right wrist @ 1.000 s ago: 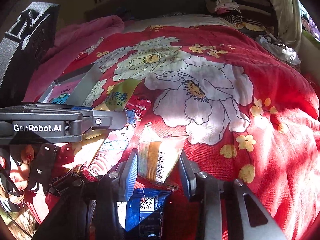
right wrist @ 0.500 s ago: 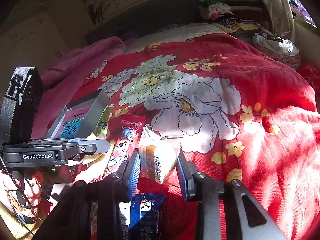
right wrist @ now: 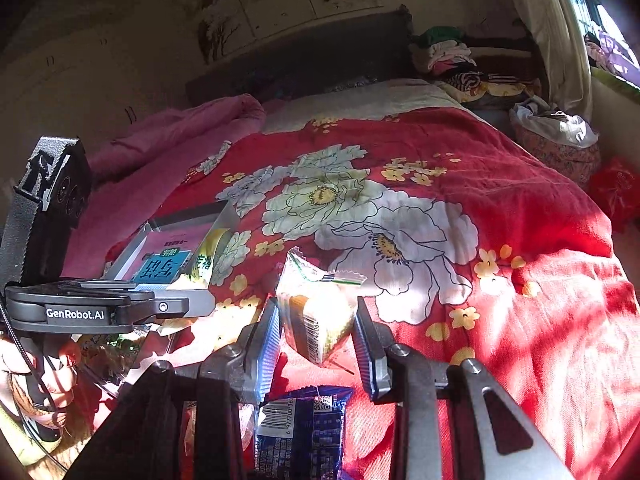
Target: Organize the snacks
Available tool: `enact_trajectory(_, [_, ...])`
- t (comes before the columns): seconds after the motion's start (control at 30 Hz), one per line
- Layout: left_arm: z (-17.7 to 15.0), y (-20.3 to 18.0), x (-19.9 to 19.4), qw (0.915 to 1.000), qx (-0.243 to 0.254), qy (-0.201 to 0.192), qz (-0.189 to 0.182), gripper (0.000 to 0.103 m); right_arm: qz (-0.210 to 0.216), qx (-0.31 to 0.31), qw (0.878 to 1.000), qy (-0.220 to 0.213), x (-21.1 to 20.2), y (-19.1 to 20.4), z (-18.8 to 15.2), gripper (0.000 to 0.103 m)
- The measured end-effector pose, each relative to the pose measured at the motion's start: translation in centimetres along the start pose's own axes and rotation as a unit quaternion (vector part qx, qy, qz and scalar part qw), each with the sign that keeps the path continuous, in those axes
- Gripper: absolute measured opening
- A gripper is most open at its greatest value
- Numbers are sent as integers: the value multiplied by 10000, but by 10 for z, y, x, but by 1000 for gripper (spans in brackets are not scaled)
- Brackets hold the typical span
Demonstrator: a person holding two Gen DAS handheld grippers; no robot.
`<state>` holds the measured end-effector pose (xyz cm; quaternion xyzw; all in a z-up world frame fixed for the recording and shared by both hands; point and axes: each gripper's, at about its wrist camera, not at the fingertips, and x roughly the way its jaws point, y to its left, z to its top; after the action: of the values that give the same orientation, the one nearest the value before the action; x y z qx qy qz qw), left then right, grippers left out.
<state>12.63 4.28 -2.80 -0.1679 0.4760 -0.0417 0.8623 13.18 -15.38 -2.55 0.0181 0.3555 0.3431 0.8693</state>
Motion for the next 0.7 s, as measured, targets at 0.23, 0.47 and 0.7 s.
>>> enact_trajectory(0.23, [-6, 9, -20, 9999, -86, -145, -21, 38, -25, -227, 9997, -131, -11, 20, 0, 35])
enact_trajectory(0.47, [-10, 17, -43, 9994, -142, -322, -61, 38, -9, -412, 9990, -190, -20, 39, -1, 35])
enact_trajectory(0.7, [-12, 35, -66, 9982, -305, -525, -15, 38, 33, -553, 9980, -306, -28, 54, -2, 35])
